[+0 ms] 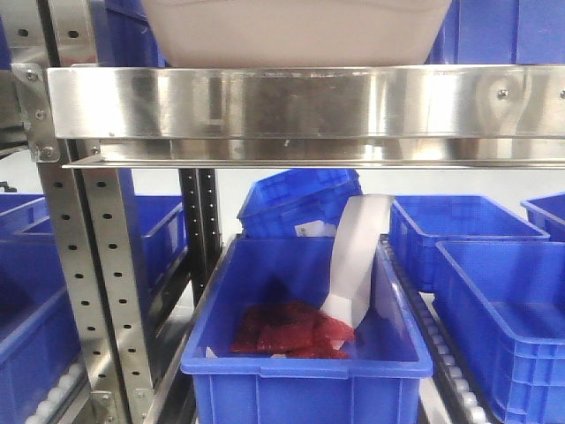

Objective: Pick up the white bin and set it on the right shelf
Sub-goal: 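Push the white bin with both grippers onto the upper shelf, away from robot, then lower the bin onto the shelf rollers and open both grippers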

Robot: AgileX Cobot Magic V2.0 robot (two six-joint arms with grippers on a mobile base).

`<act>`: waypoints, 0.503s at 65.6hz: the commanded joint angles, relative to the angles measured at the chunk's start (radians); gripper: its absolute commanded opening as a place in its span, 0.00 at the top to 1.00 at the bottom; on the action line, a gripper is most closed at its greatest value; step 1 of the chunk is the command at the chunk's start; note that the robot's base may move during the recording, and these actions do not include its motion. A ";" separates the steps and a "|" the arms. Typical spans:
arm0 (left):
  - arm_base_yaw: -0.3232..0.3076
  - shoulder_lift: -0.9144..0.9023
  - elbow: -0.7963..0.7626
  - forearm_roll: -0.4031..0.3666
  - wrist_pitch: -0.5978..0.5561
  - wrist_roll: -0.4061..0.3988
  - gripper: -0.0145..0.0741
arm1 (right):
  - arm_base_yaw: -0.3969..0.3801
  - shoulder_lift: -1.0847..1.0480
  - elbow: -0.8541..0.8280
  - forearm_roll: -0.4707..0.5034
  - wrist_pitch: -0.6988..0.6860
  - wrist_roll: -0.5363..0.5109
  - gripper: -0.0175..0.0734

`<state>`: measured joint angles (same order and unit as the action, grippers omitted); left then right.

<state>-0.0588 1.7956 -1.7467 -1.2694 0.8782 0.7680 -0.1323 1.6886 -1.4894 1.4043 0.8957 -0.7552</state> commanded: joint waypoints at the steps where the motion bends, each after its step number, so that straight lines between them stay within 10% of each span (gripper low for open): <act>1: -0.013 -0.048 -0.042 -0.065 -0.023 0.023 0.51 | 0.008 -0.037 -0.041 0.112 0.019 -0.033 0.33; 15: -0.013 -0.013 -0.042 -0.067 -0.013 0.017 0.30 | 0.007 -0.033 -0.041 0.112 -0.023 -0.042 0.22; 33: 0.009 -0.011 -0.042 -0.067 -0.071 0.017 0.29 | 0.005 -0.033 -0.041 0.107 -0.119 -0.042 0.13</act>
<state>-0.0610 1.8365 -1.7467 -1.2584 0.8448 0.7736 -0.1222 1.7072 -1.4909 1.4388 0.7987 -0.7807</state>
